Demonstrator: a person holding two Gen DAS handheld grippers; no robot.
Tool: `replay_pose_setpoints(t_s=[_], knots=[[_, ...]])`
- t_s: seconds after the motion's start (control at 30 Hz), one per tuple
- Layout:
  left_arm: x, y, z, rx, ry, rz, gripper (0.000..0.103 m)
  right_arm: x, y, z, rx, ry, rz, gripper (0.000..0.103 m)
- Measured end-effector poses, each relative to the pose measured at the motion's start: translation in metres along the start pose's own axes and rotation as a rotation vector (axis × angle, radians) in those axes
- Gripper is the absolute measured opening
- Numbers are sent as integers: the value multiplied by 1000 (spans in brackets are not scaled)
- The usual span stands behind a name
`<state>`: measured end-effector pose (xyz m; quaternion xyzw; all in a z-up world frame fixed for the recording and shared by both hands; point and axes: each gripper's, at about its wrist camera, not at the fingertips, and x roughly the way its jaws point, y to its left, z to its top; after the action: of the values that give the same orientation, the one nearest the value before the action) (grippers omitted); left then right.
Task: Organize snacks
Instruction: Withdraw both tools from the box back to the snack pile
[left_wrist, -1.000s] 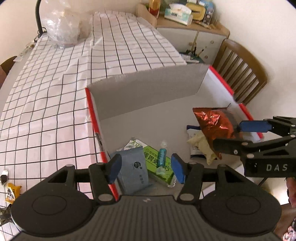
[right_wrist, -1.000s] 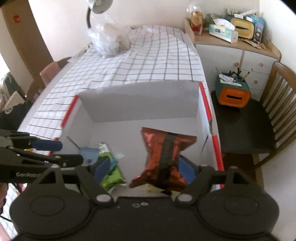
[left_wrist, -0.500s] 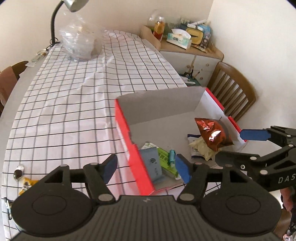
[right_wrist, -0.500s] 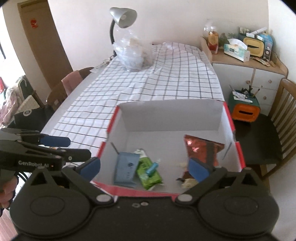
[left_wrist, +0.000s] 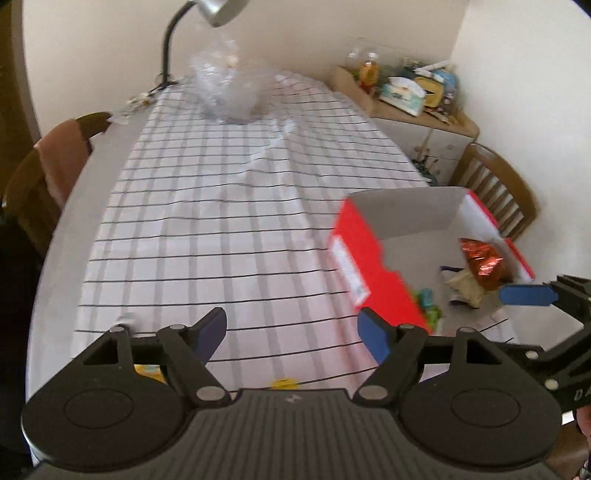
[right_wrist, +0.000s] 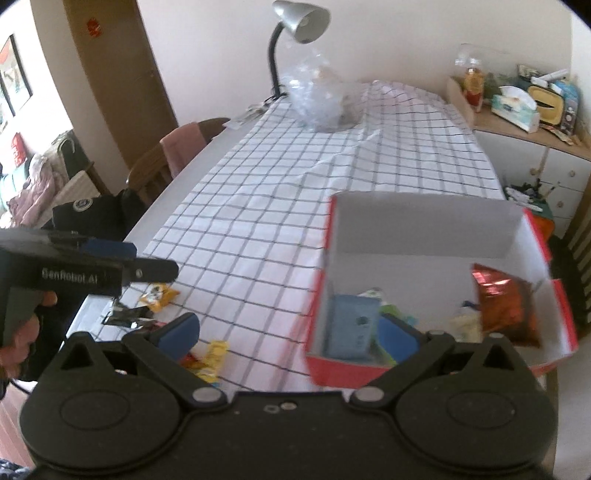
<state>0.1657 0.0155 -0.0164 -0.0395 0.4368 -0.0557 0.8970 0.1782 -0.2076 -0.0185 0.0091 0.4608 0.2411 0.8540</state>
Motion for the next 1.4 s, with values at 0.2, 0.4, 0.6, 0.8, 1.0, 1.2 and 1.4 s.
replay_pose_setpoints(t_s=[0.2, 0.4, 0.6, 0.8, 1.0, 1.2, 1.4], knots=[[-4, 65, -4, -7, 19, 44, 78, 27, 40, -5, 7, 42, 17, 103], [10, 121, -7, -10, 64, 67, 78, 54, 79, -12, 40, 99, 30, 103], [39, 163, -9, -1, 118, 98, 78, 89, 110, -27, 120, 179, -8, 103], [62, 187, -10, 2, 158, 106, 78, 122, 132, -41, 139, 256, -52, 102], [76, 198, -9, 10, 181, 91, 78, 148, 138, -42, 214, 317, -91, 102], [85, 205, -5, 9, 193, 83, 78, 162, 135, -42, 333, 341, -136, 101], [100, 208, -2, 13, 221, 66, 78, 171, 140, -44, 353, 349, -185, 100]])
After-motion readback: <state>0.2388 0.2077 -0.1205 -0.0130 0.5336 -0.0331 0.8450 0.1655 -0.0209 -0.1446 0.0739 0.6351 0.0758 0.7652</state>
